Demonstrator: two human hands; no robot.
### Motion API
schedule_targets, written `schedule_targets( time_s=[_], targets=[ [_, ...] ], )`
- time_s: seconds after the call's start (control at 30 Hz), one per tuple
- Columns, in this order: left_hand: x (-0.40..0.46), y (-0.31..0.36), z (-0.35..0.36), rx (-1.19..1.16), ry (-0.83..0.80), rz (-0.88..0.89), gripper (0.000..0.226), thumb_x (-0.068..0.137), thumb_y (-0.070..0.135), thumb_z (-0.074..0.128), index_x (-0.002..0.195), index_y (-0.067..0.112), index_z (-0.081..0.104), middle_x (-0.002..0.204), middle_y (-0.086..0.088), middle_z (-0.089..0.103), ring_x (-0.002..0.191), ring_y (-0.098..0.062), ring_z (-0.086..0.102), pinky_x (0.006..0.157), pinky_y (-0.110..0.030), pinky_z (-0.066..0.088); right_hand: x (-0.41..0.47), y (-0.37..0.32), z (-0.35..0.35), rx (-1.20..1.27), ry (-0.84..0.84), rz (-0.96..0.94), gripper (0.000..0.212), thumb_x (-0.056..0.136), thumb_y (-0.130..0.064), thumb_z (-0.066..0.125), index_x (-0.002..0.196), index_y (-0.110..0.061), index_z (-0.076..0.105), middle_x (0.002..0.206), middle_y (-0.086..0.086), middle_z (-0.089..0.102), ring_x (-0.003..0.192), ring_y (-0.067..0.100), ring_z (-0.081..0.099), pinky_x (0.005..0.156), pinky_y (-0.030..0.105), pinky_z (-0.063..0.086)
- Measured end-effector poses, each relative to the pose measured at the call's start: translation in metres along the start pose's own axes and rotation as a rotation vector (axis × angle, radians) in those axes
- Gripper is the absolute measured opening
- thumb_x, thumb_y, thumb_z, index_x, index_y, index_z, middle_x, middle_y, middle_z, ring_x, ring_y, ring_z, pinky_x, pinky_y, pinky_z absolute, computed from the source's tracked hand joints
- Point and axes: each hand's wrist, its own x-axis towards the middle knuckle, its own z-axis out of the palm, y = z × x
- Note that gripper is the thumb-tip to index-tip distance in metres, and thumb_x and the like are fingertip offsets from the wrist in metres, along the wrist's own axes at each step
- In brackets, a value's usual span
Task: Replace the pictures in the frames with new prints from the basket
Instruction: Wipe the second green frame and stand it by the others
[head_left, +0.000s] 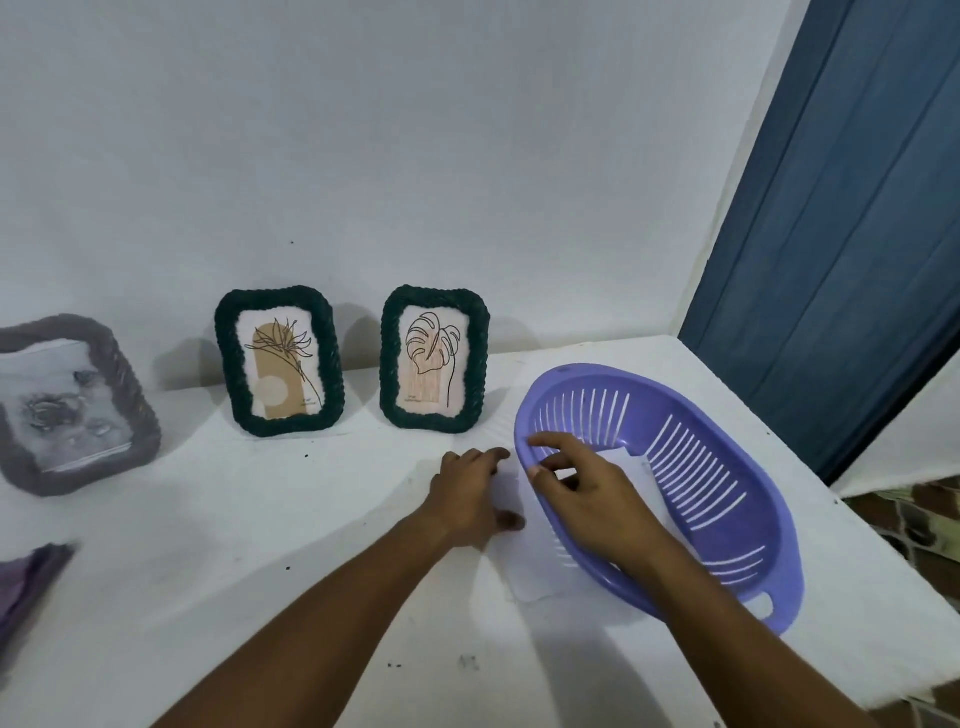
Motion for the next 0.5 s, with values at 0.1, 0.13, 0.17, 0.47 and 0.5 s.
schedule_targets(
  time_s=[0.1, 0.13, 0.17, 0.47, 0.5],
  targets=[
    [0.001, 0.006, 0.000, -0.093, -0.022, -0.035, 0.085, 0.072, 0.034, 0.080, 0.143, 0.022, 0.035, 0.131, -0.005, 0.052, 0.119, -0.025, 0.046, 0.100, -0.038, 0.044, 0.000, 0.001, 0.000, 0.052, -0.011, -0.002, 0.032, 0.095, -0.037, 0.051, 0.126, -0.038, 0.047, 0.108, -0.012, 0.061, 0.087, 0.004, 0.060, 0.068, 0.014, 0.045],
    [0.001, 0.007, 0.001, -0.143, -0.031, -0.045, 0.084, 0.072, 0.029, 0.081, 0.142, 0.023, 0.036, 0.128, -0.006, 0.055, 0.115, -0.025, 0.051, 0.098, -0.038, 0.046, 0.001, 0.002, 0.001, 0.066, -0.008, -0.002, 0.031, 0.095, -0.036, 0.051, 0.125, -0.039, 0.048, 0.106, -0.013, 0.060, 0.086, 0.003, 0.060, 0.069, 0.015, 0.046],
    [0.000, 0.008, 0.002, -0.194, -0.037, -0.054, 0.082, 0.073, 0.025, 0.081, 0.142, 0.023, 0.036, 0.124, -0.007, 0.058, 0.109, -0.025, 0.056, 0.095, -0.037, 0.049, 0.000, 0.002, 0.001, 0.080, -0.006, -0.003, 0.030, 0.095, -0.036, 0.052, 0.124, -0.040, 0.048, 0.103, -0.014, 0.060, 0.085, 0.002, 0.060, 0.069, 0.015, 0.046],
    [-0.013, 0.012, 0.002, -0.627, -0.007, -0.099, 0.067, 0.077, -0.001, 0.066, 0.128, 0.038, 0.048, 0.100, -0.007, 0.059, 0.086, -0.023, 0.059, 0.063, -0.027, 0.051, -0.001, 0.002, 0.000, 0.128, -0.025, 0.014, 0.026, 0.095, -0.036, 0.051, 0.120, -0.042, 0.049, 0.102, -0.014, 0.060, 0.086, 0.003, 0.060, 0.069, 0.018, 0.047],
    [-0.015, 0.011, 0.002, -0.675, -0.007, -0.106, 0.066, 0.076, -0.002, 0.065, 0.125, 0.039, 0.050, 0.099, -0.010, 0.059, 0.084, -0.025, 0.060, 0.061, -0.028, 0.051, -0.001, 0.001, -0.001, 0.131, -0.030, 0.015, 0.027, 0.095, -0.036, 0.051, 0.122, -0.042, 0.049, 0.104, -0.012, 0.061, 0.088, 0.004, 0.060, 0.071, 0.019, 0.046]
  ],
)
